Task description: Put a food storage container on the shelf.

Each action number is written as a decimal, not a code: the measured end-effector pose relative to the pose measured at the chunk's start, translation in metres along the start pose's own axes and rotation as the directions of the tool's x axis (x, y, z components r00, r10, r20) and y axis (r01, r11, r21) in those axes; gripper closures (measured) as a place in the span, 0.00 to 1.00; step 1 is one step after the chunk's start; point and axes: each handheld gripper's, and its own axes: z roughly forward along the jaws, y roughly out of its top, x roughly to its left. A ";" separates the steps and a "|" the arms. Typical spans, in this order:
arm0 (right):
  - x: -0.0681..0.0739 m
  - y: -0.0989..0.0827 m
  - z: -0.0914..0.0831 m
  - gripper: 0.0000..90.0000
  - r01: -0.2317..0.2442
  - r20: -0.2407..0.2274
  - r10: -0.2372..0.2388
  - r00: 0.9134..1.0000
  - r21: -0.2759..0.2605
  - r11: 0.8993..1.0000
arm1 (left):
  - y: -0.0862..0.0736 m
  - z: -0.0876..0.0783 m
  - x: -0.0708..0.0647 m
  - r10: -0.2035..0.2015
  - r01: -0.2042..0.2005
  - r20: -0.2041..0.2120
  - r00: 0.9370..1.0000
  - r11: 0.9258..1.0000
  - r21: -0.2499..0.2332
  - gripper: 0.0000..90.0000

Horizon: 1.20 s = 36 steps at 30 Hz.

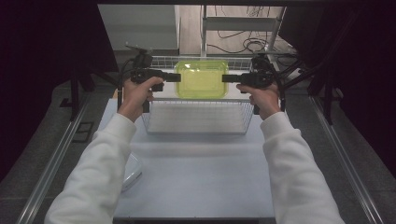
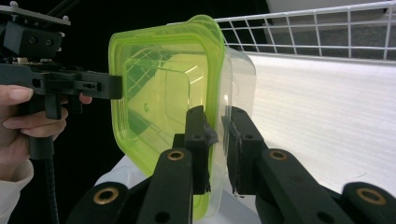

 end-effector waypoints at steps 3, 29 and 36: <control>-0.001 0.003 0.002 0.88 -0.008 0.006 0.008 1.000 0.004 1.000 | 0.002 0.002 0.003 -0.004 0.004 -0.001 1.000 1.000 0.004 0.89; -0.040 0.014 0.038 0.84 -0.226 0.036 0.225 0.974 0.019 0.974 | 0.021 0.036 0.033 -0.155 0.156 -0.077 0.985 0.988 0.015 0.85; -0.048 0.015 0.047 0.81 -0.324 0.058 0.322 0.945 0.019 0.946 | 0.021 0.046 0.046 -0.194 0.193 -0.055 0.980 0.981 -0.018 0.81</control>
